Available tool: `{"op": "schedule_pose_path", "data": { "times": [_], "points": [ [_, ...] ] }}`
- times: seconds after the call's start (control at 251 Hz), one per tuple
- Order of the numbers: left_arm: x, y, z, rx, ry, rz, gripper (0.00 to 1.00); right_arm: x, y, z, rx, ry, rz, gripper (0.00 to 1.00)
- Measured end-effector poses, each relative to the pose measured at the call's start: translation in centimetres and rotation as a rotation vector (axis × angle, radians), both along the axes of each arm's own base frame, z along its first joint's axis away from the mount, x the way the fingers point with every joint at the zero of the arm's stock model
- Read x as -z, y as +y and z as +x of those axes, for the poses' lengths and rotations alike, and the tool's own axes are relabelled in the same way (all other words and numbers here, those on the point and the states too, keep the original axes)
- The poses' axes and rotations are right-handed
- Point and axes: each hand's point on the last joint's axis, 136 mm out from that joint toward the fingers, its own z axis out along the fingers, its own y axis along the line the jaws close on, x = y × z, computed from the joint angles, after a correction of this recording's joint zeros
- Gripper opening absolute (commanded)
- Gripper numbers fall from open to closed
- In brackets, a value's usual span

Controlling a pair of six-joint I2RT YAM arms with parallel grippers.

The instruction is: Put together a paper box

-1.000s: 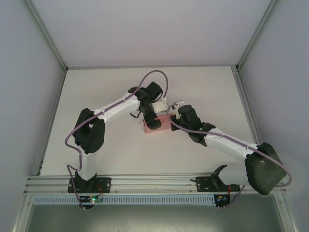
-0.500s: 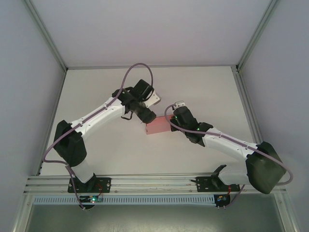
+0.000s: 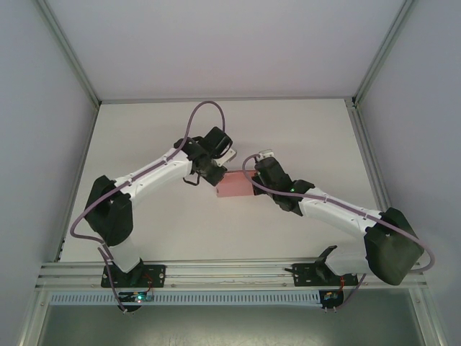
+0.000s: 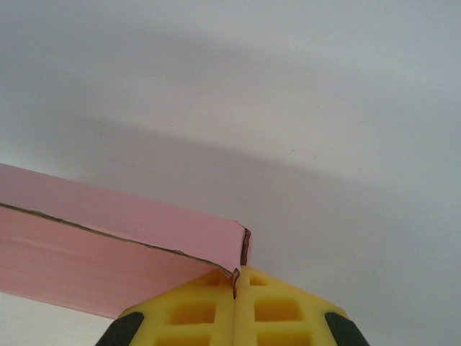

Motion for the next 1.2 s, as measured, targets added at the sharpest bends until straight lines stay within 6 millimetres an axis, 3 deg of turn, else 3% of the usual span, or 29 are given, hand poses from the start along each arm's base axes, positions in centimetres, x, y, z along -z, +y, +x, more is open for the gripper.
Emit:
{"op": "schedule_pose_path", "data": {
  "times": [0.112,0.399,0.654,0.906,1.197],
  "points": [
    [-0.2,0.1,0.2,-0.044,0.0,-0.007,0.0,0.0,0.1,-0.1,0.004,-0.012,-0.019,0.0],
    [-0.6,-0.3,0.3,-0.198,0.094,-0.023,0.0,0.3,0.1,-0.9,0.019,-0.086,-0.114,0.0],
    [-1.6,-0.1,-1.4,-0.327,0.29,-0.084,0.0,0.8,0.7,-0.6,0.062,-0.168,-0.168,0.0],
    [-2.7,0.0,-1.2,-0.439,0.436,-0.174,0.0,0.9,1.0,-0.6,0.106,-0.222,-0.201,0.0],
    [-2.1,0.5,-1.1,-0.582,0.526,-0.212,0.0,1.0,1.5,-0.7,0.107,-0.239,-0.208,0.0]
  ]
}}
